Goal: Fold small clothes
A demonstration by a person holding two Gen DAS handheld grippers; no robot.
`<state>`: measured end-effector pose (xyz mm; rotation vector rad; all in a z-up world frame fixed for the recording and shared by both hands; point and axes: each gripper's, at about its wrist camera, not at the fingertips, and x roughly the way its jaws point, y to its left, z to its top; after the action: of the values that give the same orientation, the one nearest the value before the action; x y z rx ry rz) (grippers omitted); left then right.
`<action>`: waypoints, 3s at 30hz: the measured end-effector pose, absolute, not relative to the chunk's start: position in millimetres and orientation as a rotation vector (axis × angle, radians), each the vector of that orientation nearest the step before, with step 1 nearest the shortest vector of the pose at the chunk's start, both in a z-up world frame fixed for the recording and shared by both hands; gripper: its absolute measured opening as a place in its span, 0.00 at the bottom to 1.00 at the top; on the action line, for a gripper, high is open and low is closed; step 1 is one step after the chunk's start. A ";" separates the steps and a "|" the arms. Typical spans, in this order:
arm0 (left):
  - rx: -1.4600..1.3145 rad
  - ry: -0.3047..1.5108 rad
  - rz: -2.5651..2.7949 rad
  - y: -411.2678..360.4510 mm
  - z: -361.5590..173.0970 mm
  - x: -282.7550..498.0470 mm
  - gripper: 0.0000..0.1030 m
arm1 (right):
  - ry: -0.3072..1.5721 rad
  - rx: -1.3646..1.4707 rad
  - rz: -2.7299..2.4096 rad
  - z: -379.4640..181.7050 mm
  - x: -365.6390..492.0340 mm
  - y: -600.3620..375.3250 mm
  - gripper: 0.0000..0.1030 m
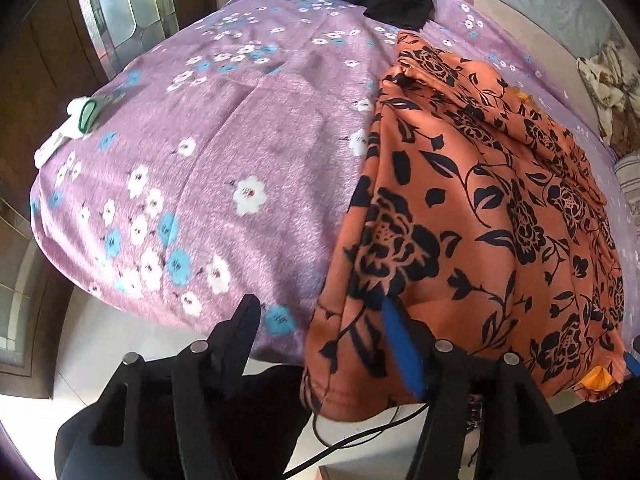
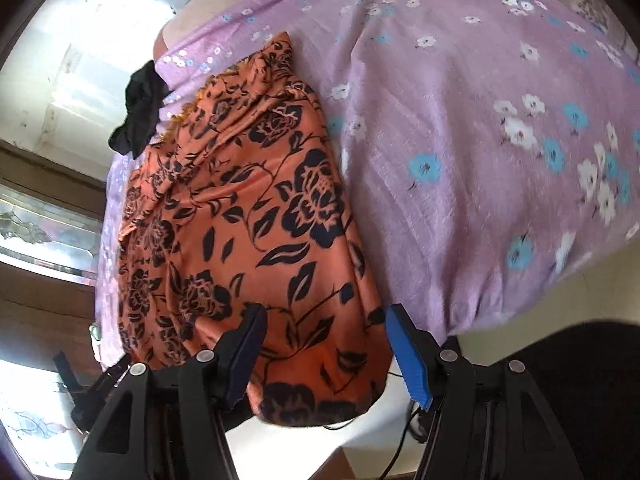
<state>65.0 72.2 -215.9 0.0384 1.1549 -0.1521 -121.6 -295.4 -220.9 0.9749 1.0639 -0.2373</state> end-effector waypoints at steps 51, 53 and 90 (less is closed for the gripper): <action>-0.361 1.072 -0.550 15.5 -95.7 262.5 0.07 | 0.716 1.077 -0.223 -150.3 40.2 -393.8 0.06; -0.343 1.075 -0.517 -3.8 -104.1 303.0 0.07 | 0.699 1.098 -0.279 -165.2 78.5 -422.2 0.06; -0.325 0.927 -0.221 -42.0 -171.6 259.3 0.83 | 0.642 0.785 -0.317 -143.0 107.1 -395.8 0.74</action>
<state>259.3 -42.0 -171.6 -0.3246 0.9273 -0.2206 107.1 -395.8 -143.0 0.7852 0.6423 -0.3168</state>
